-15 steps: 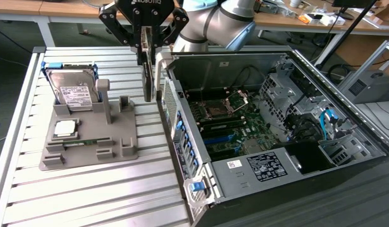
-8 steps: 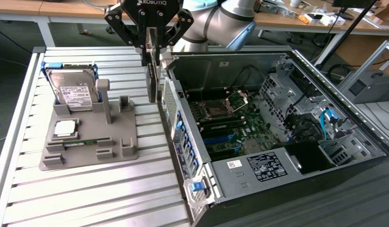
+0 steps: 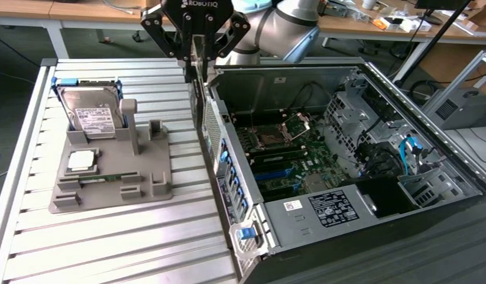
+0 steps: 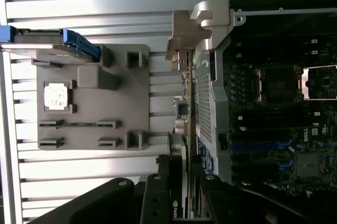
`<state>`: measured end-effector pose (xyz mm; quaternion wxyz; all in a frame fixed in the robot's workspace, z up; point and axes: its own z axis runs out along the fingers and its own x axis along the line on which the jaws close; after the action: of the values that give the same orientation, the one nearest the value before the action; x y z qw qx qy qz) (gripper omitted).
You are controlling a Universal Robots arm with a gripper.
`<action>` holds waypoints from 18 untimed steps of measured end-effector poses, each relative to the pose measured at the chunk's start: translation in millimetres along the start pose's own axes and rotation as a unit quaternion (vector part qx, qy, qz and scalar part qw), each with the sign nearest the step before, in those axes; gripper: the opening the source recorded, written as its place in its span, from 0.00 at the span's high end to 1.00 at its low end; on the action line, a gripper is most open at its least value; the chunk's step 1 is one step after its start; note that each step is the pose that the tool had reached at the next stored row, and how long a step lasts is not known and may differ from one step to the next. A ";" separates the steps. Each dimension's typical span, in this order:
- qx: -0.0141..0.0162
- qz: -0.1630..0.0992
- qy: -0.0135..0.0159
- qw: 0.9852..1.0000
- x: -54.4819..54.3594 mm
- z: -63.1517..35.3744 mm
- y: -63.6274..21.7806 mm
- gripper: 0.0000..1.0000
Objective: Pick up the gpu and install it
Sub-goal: 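Pick up the gpu and move the gpu toward the slot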
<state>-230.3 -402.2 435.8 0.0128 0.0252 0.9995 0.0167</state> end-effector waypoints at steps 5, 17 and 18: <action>0.000 0.000 0.000 1.000 -6.0 0.1 -0.2 0.73; 0.000 0.000 0.000 1.000 -19.3 0.5 -0.3 0.73; 0.000 0.000 0.000 1.000 -21.4 0.5 -0.2 0.73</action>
<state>-208.9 -403.5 435.7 0.0129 0.0252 0.9995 0.0168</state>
